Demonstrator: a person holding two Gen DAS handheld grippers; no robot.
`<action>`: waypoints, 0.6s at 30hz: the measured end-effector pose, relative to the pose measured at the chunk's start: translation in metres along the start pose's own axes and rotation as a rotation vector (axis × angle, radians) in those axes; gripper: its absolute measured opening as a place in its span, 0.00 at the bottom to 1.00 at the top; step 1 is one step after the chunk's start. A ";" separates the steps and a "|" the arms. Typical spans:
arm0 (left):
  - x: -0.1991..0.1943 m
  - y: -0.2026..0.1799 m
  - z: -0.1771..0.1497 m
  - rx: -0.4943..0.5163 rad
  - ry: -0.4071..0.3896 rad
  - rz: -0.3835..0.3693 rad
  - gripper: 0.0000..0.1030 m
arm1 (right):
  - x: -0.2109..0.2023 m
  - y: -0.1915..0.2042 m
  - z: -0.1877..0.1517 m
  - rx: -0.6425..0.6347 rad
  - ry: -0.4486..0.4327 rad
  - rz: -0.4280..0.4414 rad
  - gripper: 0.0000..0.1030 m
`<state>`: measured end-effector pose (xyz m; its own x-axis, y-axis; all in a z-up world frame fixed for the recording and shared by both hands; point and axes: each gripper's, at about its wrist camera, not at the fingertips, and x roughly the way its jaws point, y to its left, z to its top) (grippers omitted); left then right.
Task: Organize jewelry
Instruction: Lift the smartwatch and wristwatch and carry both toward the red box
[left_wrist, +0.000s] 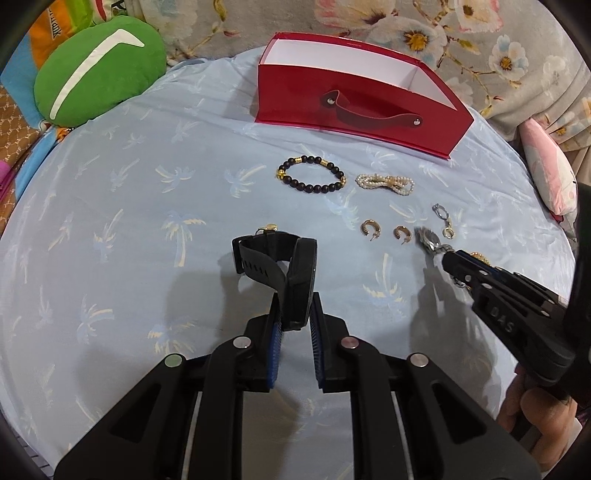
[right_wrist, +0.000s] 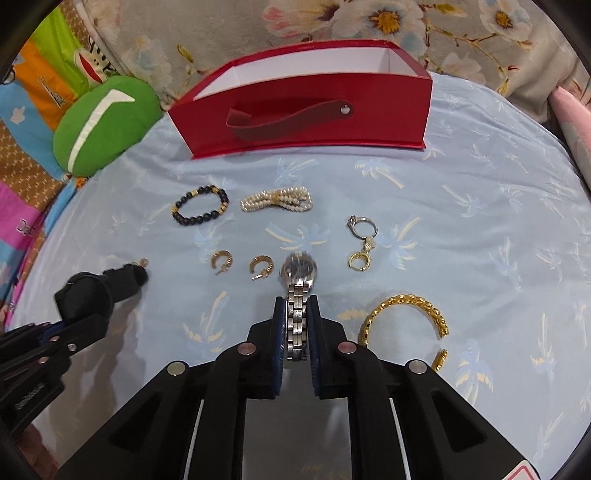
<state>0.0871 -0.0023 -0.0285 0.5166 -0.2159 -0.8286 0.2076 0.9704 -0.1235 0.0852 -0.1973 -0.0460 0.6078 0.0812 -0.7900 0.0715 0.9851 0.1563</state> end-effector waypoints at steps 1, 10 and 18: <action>-0.001 0.000 0.000 0.000 -0.004 -0.001 0.13 | -0.006 0.000 0.001 0.006 -0.012 0.007 0.10; -0.021 -0.010 0.007 0.024 -0.067 0.015 0.03 | -0.051 -0.004 0.010 0.029 -0.107 0.033 0.10; -0.040 -0.013 0.019 0.040 -0.127 0.005 0.02 | -0.074 -0.002 0.018 0.015 -0.166 0.031 0.10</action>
<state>0.0794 -0.0085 0.0171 0.6178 -0.2256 -0.7533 0.2367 0.9669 -0.0955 0.0546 -0.2079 0.0225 0.7320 0.0842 -0.6761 0.0616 0.9801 0.1888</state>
